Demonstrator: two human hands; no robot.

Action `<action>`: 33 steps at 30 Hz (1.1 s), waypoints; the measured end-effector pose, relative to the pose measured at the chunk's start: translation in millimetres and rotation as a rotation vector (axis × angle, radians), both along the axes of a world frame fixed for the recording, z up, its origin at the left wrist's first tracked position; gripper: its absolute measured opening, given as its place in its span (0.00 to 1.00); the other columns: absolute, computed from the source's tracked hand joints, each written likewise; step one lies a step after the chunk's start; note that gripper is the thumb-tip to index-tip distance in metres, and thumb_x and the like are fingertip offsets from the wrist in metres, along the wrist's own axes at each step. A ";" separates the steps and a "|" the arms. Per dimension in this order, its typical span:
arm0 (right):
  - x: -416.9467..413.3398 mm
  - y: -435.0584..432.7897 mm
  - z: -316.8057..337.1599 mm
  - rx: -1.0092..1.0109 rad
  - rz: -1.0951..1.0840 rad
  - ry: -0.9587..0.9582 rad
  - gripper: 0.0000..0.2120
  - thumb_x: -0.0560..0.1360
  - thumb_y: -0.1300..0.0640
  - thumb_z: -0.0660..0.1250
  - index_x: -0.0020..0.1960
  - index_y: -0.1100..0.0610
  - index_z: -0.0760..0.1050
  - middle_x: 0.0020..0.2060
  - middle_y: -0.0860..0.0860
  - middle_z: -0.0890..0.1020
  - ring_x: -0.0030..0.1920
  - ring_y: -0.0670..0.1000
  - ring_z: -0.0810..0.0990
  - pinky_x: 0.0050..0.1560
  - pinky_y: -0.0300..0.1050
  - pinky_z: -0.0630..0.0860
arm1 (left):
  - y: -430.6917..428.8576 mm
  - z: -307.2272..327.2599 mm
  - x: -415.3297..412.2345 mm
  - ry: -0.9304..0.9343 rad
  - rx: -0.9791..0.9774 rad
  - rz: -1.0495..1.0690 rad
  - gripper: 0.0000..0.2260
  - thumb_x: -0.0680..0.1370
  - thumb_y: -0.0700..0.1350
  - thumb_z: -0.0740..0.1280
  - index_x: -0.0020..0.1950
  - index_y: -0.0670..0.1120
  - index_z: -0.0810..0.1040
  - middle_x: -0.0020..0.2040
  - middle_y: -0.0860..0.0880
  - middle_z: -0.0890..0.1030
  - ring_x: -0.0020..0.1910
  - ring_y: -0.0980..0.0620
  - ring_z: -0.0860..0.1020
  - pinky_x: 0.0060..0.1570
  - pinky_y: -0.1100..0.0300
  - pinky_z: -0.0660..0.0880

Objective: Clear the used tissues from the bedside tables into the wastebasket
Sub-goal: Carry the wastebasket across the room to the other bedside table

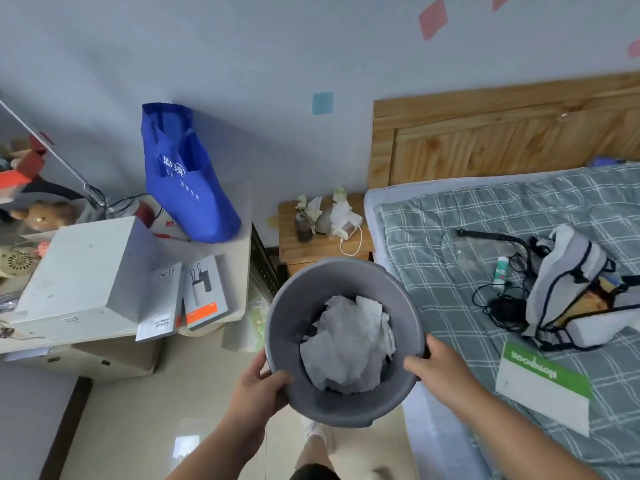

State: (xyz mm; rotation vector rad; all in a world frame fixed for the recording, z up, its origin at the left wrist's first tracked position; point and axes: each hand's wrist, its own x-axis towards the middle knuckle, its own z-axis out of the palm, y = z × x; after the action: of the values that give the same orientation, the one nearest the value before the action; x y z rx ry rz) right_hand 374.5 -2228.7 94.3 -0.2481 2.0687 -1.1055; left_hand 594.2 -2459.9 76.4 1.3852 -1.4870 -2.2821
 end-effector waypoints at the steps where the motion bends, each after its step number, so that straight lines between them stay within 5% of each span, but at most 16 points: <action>1: -10.7 -13.0 -4.7 0.009 -0.010 -0.012 0.11 0.64 0.54 0.66 0.43 0.41 0.79 0.30 0.42 0.80 0.28 0.39 0.74 0.35 0.42 0.71 | -12.9 -6.9 -11.4 -0.002 0.011 -0.009 0.26 0.71 0.33 0.69 0.60 0.60 0.85 0.56 0.38 0.88 0.50 0.36 0.88 0.47 0.49 0.86; 5: -52.4 -63.8 -26.5 0.046 -0.040 -0.063 0.12 0.65 0.58 0.66 0.46 0.47 0.80 0.41 0.55 0.84 0.37 0.48 0.79 0.41 0.48 0.75 | -66.9 -39.4 -55.8 -0.040 0.047 -0.050 0.27 0.75 0.29 0.67 0.64 0.58 0.84 0.56 0.38 0.88 0.51 0.36 0.87 0.48 0.48 0.86; 10: -103.2 -119.0 -52.6 0.120 -0.082 -0.110 0.12 0.65 0.60 0.68 0.47 0.51 0.81 0.45 0.57 0.85 0.48 0.60 0.84 0.45 0.52 0.78 | -130.6 -62.2 -112.6 -0.112 0.071 -0.108 0.27 0.76 0.28 0.66 0.64 0.58 0.82 0.52 0.38 0.89 0.49 0.39 0.88 0.45 0.52 0.86; 18: -158.6 -177.6 -124.1 0.219 -0.191 -0.206 0.13 0.68 0.63 0.65 0.36 0.44 0.78 0.25 0.40 0.76 0.24 0.41 0.72 0.27 0.35 0.67 | -181.7 -120.9 -180.6 -0.223 0.117 -0.068 0.29 0.76 0.28 0.67 0.64 0.61 0.81 0.51 0.42 0.89 0.49 0.40 0.88 0.47 0.49 0.86; 22: -186.2 -203.6 -204.9 0.258 -0.178 -0.240 0.08 0.63 0.60 0.63 0.33 0.47 0.75 0.23 0.40 0.73 0.25 0.42 0.70 0.32 0.42 0.64 | -180.8 -203.1 -196.6 -0.321 0.144 0.036 0.29 0.76 0.27 0.65 0.66 0.58 0.80 0.51 0.43 0.89 0.45 0.43 0.88 0.44 0.51 0.86; 28: -207.5 -219.0 -354.9 0.333 -0.118 -0.278 0.17 0.69 0.65 0.64 0.37 0.43 0.80 0.25 0.41 0.77 0.25 0.40 0.72 0.29 0.38 0.67 | -177.6 -346.2 -207.0 -0.403 0.210 0.100 0.31 0.74 0.26 0.64 0.69 0.55 0.78 0.53 0.44 0.89 0.57 0.30 0.84 0.55 0.36 0.84; 33: -214.7 -242.2 -479.6 0.341 -0.225 -0.272 0.14 0.72 0.68 0.62 0.47 0.51 0.79 0.39 0.54 0.84 0.41 0.56 0.81 0.39 0.48 0.74 | -183.4 -460.6 -214.3 -0.434 0.208 0.145 0.29 0.74 0.27 0.65 0.62 0.58 0.81 0.54 0.43 0.88 0.54 0.34 0.86 0.55 0.39 0.85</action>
State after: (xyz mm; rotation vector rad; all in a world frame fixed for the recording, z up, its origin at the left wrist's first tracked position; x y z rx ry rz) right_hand 159.8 -2470.9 -385.2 0.2943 2.0272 -0.8386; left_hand 379.8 -2643.3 -384.2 2.0794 -1.2088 -2.1906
